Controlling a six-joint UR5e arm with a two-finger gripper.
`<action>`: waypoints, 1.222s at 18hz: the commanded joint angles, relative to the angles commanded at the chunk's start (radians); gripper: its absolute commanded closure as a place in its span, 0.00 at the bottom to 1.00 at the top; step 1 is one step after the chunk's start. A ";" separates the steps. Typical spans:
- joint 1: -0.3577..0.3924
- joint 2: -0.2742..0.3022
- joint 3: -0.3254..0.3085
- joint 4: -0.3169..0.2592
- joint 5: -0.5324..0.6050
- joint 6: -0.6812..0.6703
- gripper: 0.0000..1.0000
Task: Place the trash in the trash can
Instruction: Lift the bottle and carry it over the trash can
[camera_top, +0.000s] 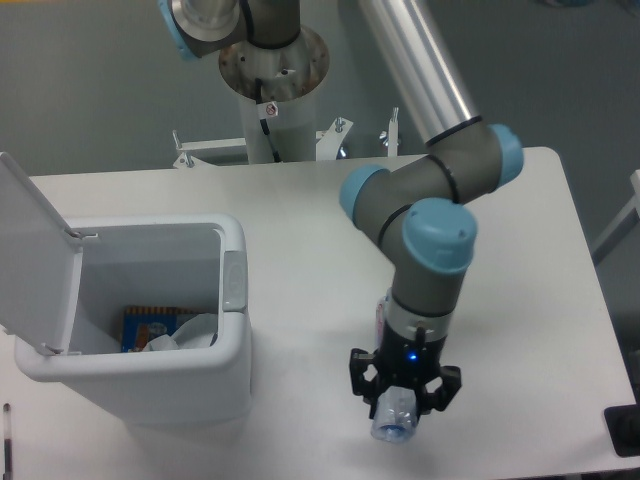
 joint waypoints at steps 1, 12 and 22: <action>0.003 0.002 0.034 0.003 -0.021 -0.047 0.40; 0.058 0.040 0.247 0.047 -0.216 -0.312 0.40; -0.058 0.187 0.229 0.049 -0.213 -0.362 0.40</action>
